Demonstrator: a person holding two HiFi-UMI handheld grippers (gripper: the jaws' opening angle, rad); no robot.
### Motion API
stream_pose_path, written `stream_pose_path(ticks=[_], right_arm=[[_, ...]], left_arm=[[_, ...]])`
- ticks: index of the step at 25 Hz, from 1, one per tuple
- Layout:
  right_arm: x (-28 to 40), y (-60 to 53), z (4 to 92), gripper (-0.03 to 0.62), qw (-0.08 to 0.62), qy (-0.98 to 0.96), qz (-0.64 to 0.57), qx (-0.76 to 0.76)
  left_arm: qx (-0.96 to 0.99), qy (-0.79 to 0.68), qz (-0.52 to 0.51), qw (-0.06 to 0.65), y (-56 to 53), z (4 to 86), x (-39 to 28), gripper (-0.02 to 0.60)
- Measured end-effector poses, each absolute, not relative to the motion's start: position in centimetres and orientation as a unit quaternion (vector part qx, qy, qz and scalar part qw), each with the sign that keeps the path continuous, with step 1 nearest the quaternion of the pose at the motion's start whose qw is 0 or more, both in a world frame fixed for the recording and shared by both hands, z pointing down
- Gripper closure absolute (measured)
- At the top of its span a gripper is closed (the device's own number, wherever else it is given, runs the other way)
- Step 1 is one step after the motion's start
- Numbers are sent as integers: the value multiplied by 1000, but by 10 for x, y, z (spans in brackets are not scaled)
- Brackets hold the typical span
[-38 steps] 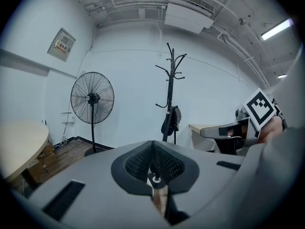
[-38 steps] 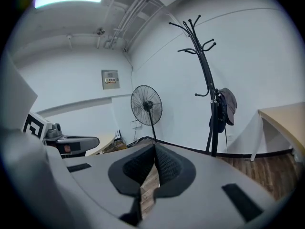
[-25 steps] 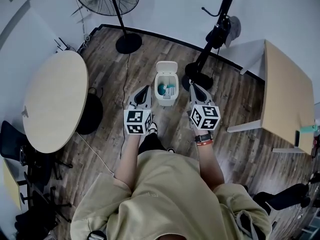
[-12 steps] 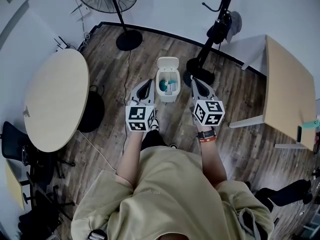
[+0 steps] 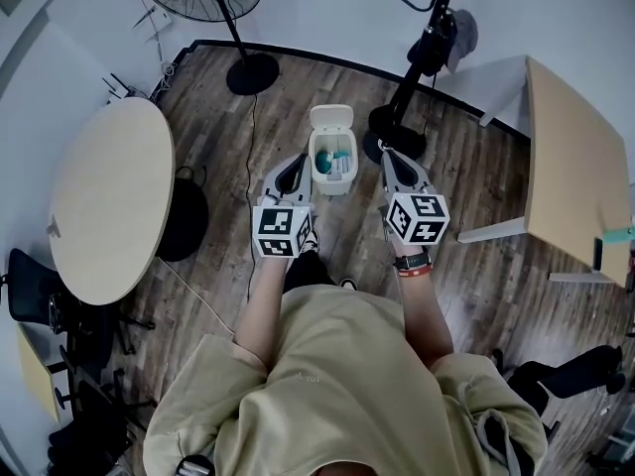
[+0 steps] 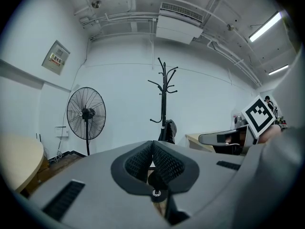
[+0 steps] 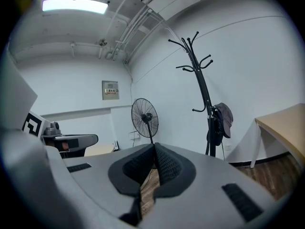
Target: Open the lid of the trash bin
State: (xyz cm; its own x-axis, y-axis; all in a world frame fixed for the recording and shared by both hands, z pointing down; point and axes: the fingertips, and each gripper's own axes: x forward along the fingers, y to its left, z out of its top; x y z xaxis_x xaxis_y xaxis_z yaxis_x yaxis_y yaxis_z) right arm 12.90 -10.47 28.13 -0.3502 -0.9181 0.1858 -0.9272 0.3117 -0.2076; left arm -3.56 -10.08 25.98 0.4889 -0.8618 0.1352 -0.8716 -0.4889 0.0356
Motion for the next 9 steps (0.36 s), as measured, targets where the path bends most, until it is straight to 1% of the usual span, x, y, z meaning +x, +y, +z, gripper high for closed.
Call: stream_pose_path(ticks=[9], right_arm=[[131,-112,289,579,19,-811,142,567]], left_arm=[[864,-499,52,50,-109,265,-27,557]])
